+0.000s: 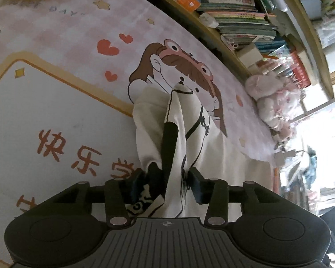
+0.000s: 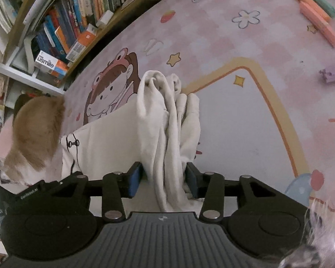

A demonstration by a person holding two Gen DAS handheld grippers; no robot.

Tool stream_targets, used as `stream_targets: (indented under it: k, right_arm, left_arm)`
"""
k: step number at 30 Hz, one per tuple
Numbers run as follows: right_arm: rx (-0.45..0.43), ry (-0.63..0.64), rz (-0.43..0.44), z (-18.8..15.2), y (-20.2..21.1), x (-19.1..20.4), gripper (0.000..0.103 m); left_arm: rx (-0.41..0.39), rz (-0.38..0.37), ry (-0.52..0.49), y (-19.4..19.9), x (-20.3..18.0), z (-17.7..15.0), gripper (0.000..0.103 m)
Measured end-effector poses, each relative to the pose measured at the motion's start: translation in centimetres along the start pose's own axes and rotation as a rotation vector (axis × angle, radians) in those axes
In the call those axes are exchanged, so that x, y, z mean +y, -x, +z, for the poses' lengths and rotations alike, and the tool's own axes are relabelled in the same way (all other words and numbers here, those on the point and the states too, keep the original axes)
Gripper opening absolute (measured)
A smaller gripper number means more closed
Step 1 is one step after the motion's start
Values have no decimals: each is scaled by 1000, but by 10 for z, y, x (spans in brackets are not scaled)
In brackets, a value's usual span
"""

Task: Fold clothes
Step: 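Lift the folded tote bag with both grippers and carry it toward the bookshelf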

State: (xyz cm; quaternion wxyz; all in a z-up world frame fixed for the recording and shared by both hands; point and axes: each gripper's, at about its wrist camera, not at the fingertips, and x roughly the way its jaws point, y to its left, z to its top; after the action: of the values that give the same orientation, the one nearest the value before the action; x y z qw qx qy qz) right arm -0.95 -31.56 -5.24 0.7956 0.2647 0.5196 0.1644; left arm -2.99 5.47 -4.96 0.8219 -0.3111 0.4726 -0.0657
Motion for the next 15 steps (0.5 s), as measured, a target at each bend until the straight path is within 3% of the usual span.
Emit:
stream_targets:
  k: [3, 6, 9, 11, 15]
  right_arm:
    - [-66, 178, -43, -9, 12, 26, 18]
    - [-120, 336, -55, -17, 26, 46, 18]
    - [-97, 309, -56, -15, 26, 40, 18]
    - [-62, 210, -60, -11, 20, 26, 20]
    - [-48, 80, -66, -4, 17, 5, 40]
  left_arm:
    - [-26, 46, -83, 4, -14, -3, 28]
    - [-22, 59, -110, 6, -15, -3, 27]
    - [7, 34, -82, 5, -8, 0, 30]
    - [23, 15, -58, 5, -4, 2, 34]
    - [40, 1, -23, 2, 3, 3, 42]
